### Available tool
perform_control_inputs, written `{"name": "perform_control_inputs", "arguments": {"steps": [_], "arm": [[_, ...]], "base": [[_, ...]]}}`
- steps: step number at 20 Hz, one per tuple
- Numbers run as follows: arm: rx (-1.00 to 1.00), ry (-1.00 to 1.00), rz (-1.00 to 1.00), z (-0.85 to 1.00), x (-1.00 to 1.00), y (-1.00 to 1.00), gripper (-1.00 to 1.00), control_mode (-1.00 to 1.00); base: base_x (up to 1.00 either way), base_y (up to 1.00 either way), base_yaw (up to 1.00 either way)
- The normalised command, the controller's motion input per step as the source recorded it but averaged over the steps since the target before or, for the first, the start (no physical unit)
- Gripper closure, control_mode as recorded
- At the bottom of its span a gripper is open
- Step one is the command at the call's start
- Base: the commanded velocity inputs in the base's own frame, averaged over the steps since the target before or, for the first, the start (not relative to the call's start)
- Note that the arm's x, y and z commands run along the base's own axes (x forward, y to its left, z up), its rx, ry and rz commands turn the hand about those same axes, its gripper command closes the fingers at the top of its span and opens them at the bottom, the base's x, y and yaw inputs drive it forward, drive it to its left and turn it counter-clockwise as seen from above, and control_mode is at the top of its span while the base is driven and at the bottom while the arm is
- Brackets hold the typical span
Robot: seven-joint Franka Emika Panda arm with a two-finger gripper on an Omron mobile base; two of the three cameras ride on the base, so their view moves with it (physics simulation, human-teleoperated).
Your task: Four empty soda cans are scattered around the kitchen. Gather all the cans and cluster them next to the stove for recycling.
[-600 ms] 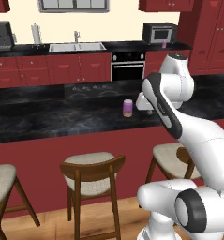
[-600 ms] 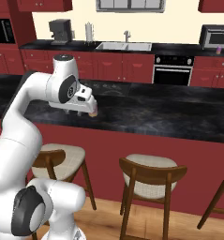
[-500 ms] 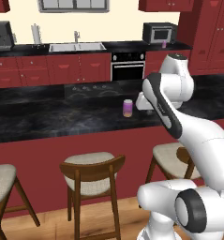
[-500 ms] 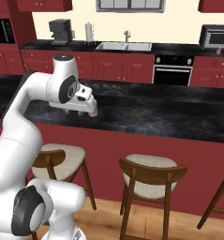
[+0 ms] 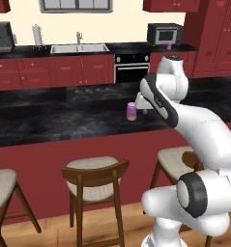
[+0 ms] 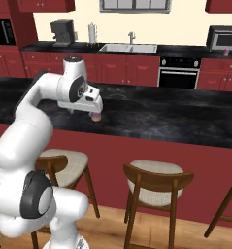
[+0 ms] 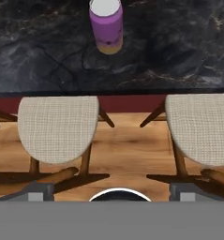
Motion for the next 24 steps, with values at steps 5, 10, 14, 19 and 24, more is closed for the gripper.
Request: {"name": "perform_control_inputs", "arguments": {"steps": [5, 10, 14, 19, 24], "arm": [[0.00, 0.12, 0.00, 0.00, 0.53, 0.01, -1.00, -1.00], [0.00, 0.12, 0.00, 0.00, 0.48, 0.02, -1.00, -1.00], [-0.01, 0.12, 0.00, 0.00, 0.42, 0.06, -1.00, -1.00], [-0.03, 0.08, 0.00, -0.02, 0.42, 0.13, -1.00, -1.00], [-0.05, 0.01, 0.00, -0.12, 0.41, 0.08, -1.00, -1.00]], "base": [[0.00, 0.00, 0.00], [0.00, 0.00, 0.00], [0.00, 0.00, 0.00], [0.00, 0.00, 0.00], [0.00, 0.00, 0.00]]}}
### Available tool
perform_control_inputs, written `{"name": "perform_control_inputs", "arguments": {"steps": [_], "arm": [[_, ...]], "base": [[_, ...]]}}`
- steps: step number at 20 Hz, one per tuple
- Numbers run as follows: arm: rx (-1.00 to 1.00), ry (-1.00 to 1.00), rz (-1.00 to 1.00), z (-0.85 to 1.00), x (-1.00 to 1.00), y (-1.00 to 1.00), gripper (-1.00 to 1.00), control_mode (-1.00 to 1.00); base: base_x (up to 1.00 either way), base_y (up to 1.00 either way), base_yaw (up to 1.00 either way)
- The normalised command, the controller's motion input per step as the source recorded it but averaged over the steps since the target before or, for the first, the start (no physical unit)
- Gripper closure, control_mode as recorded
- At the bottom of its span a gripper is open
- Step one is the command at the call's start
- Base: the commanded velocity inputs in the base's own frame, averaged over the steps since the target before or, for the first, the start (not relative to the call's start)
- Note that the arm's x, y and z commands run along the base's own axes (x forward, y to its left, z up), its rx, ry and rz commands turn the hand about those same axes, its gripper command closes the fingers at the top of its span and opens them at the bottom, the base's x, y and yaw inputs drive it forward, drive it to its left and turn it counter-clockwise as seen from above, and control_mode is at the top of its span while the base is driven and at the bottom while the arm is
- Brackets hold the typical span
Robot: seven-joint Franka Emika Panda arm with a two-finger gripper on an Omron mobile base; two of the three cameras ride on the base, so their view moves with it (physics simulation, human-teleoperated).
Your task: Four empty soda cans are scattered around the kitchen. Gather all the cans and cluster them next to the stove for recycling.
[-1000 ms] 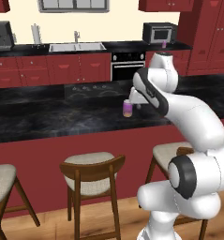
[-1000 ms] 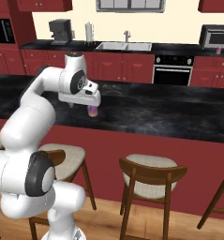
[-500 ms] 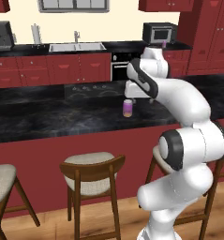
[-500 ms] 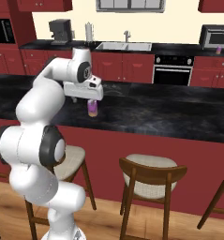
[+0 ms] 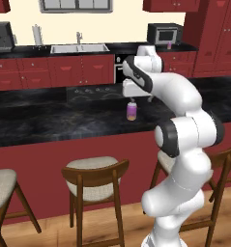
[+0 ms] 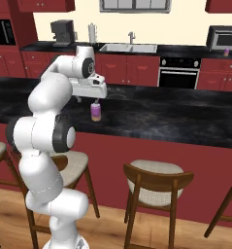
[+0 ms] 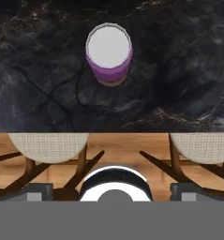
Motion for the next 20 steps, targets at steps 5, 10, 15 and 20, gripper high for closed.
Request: {"name": "perform_control_inputs", "arguments": {"steps": [5, 10, 15, 20], "arm": [[-0.05, 0.00, 0.00, -0.22, 0.37, 0.00, -1.00, -1.00], [-0.02, -0.03, 0.00, -0.19, 0.26, 0.00, -1.00, -1.00], [0.00, 0.00, 0.00, -0.14, 0.32, 0.03, -1.00, -1.00], [0.00, 0.00, 0.00, -0.17, 0.34, 0.05, -1.00, -1.00]], "base": [[0.00, 0.00, 0.00], [0.00, 0.00, 0.00], [0.00, 0.00, 0.00], [0.00, 0.00, 0.00]]}}
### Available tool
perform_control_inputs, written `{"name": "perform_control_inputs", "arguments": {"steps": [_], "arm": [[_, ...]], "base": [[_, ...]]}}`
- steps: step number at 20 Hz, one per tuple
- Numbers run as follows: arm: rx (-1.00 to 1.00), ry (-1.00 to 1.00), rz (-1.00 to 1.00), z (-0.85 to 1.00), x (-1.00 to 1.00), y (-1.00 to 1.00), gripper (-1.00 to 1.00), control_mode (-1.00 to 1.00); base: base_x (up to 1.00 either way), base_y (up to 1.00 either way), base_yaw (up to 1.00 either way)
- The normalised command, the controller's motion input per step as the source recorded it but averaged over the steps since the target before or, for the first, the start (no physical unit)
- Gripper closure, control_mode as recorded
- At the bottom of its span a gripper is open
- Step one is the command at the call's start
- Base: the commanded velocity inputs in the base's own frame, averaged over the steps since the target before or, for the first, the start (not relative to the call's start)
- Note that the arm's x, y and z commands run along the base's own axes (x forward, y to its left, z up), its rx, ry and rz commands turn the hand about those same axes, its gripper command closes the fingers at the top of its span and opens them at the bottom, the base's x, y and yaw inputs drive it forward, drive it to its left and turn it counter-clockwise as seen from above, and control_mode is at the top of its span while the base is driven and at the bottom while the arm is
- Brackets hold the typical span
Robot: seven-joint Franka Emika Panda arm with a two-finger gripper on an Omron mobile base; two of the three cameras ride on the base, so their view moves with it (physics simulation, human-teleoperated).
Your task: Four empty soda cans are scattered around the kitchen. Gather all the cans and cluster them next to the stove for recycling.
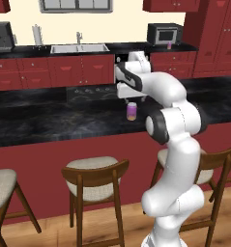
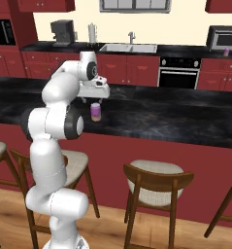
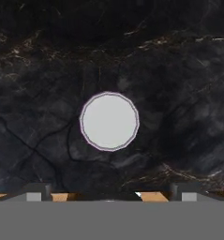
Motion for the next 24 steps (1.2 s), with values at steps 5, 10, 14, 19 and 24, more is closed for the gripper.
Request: {"name": "perform_control_inputs", "arguments": {"steps": [5, 10, 14, 19, 24], "arm": [[0.00, 0.01, 0.00, -0.17, 0.36, 0.00, -1.00, -1.00], [0.00, 0.02, 0.00, -0.17, 0.33, 0.00, -1.00, -1.00], [0.00, 0.01, 0.00, -0.16, 0.28, 0.00, -1.00, -1.00], [0.00, 0.00, 0.00, -0.18, 0.12, 0.00, -1.00, -1.00], [0.00, 0.00, 0.00, -0.16, 0.00, 0.00, -1.00, -1.00]], "base": [[0.00, 0.00, 0.00], [0.00, 0.00, 0.00], [0.00, 0.00, 0.00], [0.00, 0.00, 0.00], [0.00, 0.00, 0.00]]}}
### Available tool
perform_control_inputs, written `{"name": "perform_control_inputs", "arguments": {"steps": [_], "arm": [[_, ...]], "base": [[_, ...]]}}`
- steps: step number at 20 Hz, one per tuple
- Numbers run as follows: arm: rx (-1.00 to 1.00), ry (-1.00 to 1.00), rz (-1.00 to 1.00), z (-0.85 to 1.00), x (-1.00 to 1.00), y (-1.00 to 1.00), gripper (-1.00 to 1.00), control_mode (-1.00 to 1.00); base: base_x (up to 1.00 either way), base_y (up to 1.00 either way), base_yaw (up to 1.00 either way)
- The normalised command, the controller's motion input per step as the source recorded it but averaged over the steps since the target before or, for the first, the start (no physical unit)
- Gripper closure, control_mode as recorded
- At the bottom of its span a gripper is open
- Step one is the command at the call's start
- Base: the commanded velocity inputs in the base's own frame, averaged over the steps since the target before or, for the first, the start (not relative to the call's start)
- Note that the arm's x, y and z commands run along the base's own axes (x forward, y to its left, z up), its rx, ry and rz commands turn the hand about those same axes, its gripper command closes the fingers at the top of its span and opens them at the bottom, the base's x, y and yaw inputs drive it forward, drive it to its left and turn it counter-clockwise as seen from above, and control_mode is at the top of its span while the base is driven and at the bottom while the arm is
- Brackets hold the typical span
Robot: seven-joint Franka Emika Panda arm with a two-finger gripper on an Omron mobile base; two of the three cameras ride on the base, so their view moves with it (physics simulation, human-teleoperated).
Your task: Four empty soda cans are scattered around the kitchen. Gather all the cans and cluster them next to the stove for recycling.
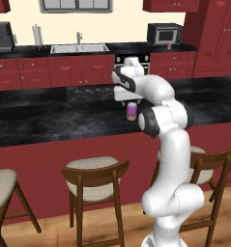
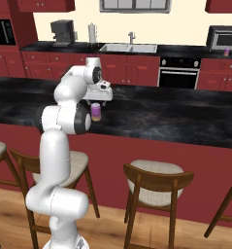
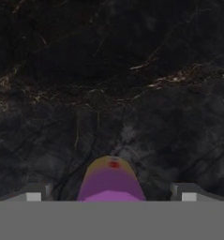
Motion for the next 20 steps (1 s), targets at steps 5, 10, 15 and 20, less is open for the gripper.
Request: {"name": "perform_control_inputs", "arguments": {"steps": [5, 10, 15, 20], "arm": [[0.00, 0.00, 0.00, -0.07, -0.06, 0.00, -1.00, -1.00], [0.00, -0.01, 0.00, -0.03, -0.23, 0.00, -1.00, -1.00], [0.00, 0.00, 0.00, -0.07, -0.17, 0.00, -1.00, -1.00], [0.00, 0.00, 0.00, -0.12, -0.03, 0.00, -1.00, -1.00]], "base": [[0.00, 0.00, 0.00], [0.00, 0.00, 0.00], [0.00, 0.00, 0.00], [0.00, 0.00, 0.00]]}}
